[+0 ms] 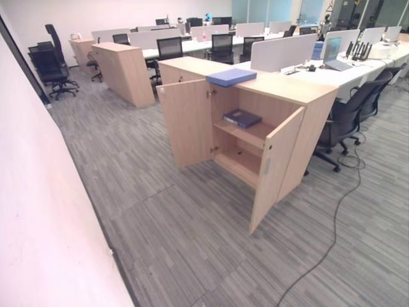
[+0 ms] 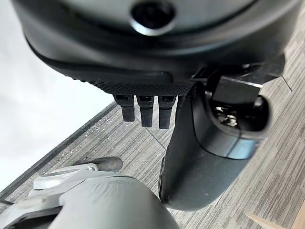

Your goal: Put the empty folder in the office cabinet

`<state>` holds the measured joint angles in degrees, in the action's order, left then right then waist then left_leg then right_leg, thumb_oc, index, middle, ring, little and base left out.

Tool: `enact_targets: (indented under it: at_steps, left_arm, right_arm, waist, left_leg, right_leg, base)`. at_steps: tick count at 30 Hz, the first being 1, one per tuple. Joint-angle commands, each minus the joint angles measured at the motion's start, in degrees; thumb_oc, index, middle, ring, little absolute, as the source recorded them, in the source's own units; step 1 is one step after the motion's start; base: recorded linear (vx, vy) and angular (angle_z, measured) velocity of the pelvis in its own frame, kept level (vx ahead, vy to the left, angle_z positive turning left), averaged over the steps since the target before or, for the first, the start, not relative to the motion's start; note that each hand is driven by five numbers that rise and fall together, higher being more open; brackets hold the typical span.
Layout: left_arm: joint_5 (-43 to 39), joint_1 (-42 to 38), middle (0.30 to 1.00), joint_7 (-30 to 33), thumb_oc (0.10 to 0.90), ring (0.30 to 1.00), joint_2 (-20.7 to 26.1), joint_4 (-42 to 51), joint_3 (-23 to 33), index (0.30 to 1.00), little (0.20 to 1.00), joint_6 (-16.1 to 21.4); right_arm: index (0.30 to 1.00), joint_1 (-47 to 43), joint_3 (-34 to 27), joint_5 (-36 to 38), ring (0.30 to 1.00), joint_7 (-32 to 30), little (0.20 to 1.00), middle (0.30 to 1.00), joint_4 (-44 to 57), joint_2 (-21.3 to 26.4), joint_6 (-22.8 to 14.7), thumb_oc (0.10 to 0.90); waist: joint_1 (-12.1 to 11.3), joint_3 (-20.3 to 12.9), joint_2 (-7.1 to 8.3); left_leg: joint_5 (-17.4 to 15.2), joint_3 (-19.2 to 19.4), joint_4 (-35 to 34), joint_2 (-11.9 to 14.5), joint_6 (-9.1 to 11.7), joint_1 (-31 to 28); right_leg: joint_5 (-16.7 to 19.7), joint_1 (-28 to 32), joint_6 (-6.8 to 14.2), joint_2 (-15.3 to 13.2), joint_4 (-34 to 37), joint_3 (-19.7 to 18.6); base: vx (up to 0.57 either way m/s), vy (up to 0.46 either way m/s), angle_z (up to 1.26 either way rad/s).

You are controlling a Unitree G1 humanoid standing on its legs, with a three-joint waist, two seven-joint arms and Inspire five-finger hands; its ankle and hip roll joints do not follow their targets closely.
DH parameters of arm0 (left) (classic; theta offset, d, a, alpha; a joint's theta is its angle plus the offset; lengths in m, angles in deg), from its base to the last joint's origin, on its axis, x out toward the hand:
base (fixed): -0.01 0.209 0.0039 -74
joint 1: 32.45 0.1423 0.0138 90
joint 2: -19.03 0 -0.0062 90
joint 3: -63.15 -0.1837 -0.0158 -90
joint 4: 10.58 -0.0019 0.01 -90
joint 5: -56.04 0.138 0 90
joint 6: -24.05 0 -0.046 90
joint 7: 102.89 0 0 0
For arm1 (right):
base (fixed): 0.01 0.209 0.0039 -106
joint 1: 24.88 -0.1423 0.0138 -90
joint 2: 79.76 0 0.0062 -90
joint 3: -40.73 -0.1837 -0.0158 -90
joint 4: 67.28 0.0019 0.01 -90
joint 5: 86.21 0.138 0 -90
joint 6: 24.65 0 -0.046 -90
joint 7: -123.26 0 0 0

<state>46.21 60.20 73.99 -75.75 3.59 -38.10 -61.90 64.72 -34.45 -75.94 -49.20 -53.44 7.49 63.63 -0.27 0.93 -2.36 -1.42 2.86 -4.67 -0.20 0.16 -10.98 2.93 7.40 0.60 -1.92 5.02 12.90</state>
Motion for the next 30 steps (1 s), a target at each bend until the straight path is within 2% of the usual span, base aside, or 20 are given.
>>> enact_targets:
  at_steps: [1,14,21,22,23,24,25,26,28,30]
  left_arm:
    - [2.7,-1.6,0.900,-1.3,0.800,0.900,-1.6,-3.8,-1.2,0.900,0.900,-0.3]
    - [2.0,-1.9,0.900,-1.6,0.800,0.900,-1.6,-3.5,-1.5,0.900,0.900,-0.6]
    - [1.3,-2.8,0.900,-0.6,0.800,0.900,-1.1,-2.5,-1.0,0.900,0.900,-0.7]
    - [0.7,-3.2,0.900,-0.4,0.800,0.900,-0.9,-1.7,-0.8,0.900,0.900,-0.8]
    - [0.7,-3.2,0.900,-0.4,0.800,0.900,-0.9,-1.7,-0.8,0.900,0.900,-0.8]
    - [0.4,-3.1,0.900,-0.5,0.800,0.900,-0.7,-0.8,-0.9,0.900,0.900,-0.8]
    - [0.4,-3.1,0.900,-0.5,0.800,0.900,-0.7,-0.8,-0.9,0.900,0.900,-0.8]
    - [0.4,-3.0,0.900,-0.6,0.800,0.900,-0.6,-0.4,-0.9,0.900,0.900,-0.8]
    - [0.5,-2.9,0.900,-0.5,0.800,0.900,-0.6,0.4,-1.6,0.900,0.900,-0.8]
    - [0.1,-2.9,0.900,-0.6,0.800,0.900,-0.4,0.8,-1.8,0.900,0.900,-0.8]
  right_arm:
    - [0.900,-0.2,5.0,-4.9,0.900,0.5,0.900,0.900,-4.5,-0.4,0.9,0.800]
    - [0.900,-0.6,4.3,-6.1,0.900,0.7,0.900,0.900,-6.8,0.8,1.9,0.800]
    - [0.900,-1.5,3.0,-6.4,0.900,1.0,0.900,0.900,-8.6,2.5,2.9,0.800]
    - [0.900,-2.3,2.2,-6.1,0.900,0.9,0.900,0.900,-9.1,3.5,3.2,0.800]
    - [0.900,-2.3,2.2,-6.1,0.900,0.9,0.900,0.900,-9.1,3.5,3.2,0.800]
    - [0.900,-3.1,1.9,-6.3,0.900,0.9,0.900,0.900,-9.8,4.8,3.6,0.800]
    - [0.900,-3.1,1.9,-6.3,0.900,0.9,0.900,0.900,-9.8,4.8,3.6,0.800]
    - [0.900,-3.4,1.9,-6.5,0.900,0.9,0.900,0.900,-10.1,5.3,3.8,0.800]
    - [0.900,-4.7,1.8,-7.5,0.900,0.7,0.900,0.900,-10.9,7.4,4.4,0.800]
    - [0.900,-5.3,1.6,-7.8,0.900,0.5,0.900,0.900,-11.3,8.2,4.6,0.800]
  waist:
    - [-0.2,0.7,2.24]
    - [-0.2,1.6,1.90]
    - [-0.8,3.0,2.11]
    - [-1.2,4.2,2.75]
    - [-1.2,4.2,2.75]
    - [-2.2,5.8,3.03]
    - [-2.1,5.6,3.05]
    - [-2.6,6.1,3.04]
    - [-3.6,7.6,2.67]
    - [-3.8,8.1,2.64]
  left_leg:
    - [-2.7,4.8,-0.3,0.0,1.1,1.7]
    - [-1.8,3.8,-0.3,1.3,2.1,2.0]
    - [-0.4,2.6,0.1,3.0,2.8,1.8]
    - [-2.3,2.3,7.9,3.6,3.1,5.8]
    - [-2.3,2.3,7.9,3.6,3.1,5.8]
    - [-3.5,1.3,15.8,3.5,3.2,9.4]
    - [-3.5,1.2,16.0,3.5,3.2,9.7]
    - [-3.1,0.3,19.4,3.5,3.0,11.2]
    - [-0.1,-3.4,25.1,2.6,2.5,15.4]
    - [0.8,-5.1,25.1,0.9,2.2,19.0]
  right_leg:
    - [-2.5,2.1,4.9,-3.6,0.0,2.3]
    - [-3.6,2.1,3.9,-2.3,0.0,2.8]
    - [-4.6,2.9,2.3,-0.8,0.0,2.8]
    - [-5.4,2.4,1.3,-0.8,-1.2,2.8]
    - [-5.4,2.4,1.3,-0.8,-1.2,2.8]
    - [-6.3,3.0,0.3,-0.3,-1.7,2.6]
    - [-6.3,2.8,0.3,-0.3,-1.7,2.7]
    - [-6.5,3.0,-0.1,0.0,-1.8,2.6]
    - [-7.1,3.3,-0.7,0.4,-2.0,2.9]
    - [-7.4,3.2,-0.4,0.3,-2.1,3.3]
  base:
    - [0.00,0.000,0.00]
    - [0.02,-0.058,0.01]
    - [0.02,-0.119,0.08]
    - [-0.05,-0.146,0.20]
    - [-0.06,-0.210,0.20]
    - [-0.02,-0.100,0.15]
    - [-0.02,-0.141,0.05]
    - [0.00,-0.074,0.04]
    - [-0.03,-0.079,-0.02]
    - [-0.01,-0.016,-0.02]
